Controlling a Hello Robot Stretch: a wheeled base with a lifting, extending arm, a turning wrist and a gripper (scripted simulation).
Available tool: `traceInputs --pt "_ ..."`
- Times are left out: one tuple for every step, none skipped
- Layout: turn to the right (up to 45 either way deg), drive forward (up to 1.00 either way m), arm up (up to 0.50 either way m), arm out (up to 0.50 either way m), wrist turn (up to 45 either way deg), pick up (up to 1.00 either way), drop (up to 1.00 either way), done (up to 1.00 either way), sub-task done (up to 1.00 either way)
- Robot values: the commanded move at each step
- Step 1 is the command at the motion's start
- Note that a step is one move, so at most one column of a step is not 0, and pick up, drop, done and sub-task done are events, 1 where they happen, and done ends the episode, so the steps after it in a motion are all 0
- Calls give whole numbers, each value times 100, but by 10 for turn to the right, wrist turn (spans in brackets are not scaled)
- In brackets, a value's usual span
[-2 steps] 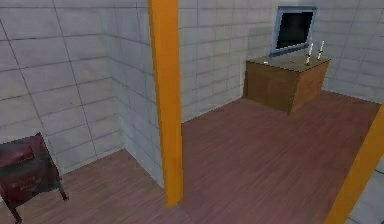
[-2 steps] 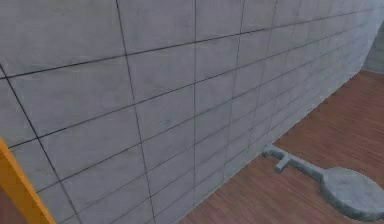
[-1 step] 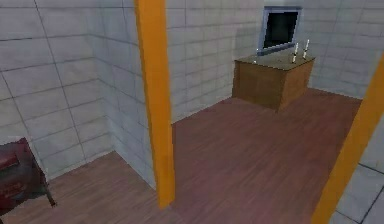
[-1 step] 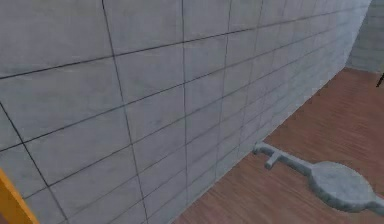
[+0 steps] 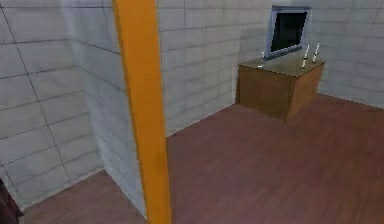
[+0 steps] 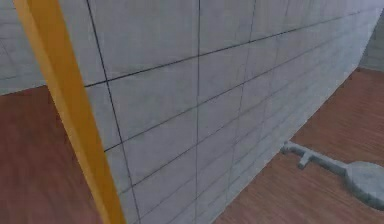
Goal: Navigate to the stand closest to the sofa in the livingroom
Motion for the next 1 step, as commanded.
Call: traceInputs --pt "-450 0 0 0 0 0 0 0 0"
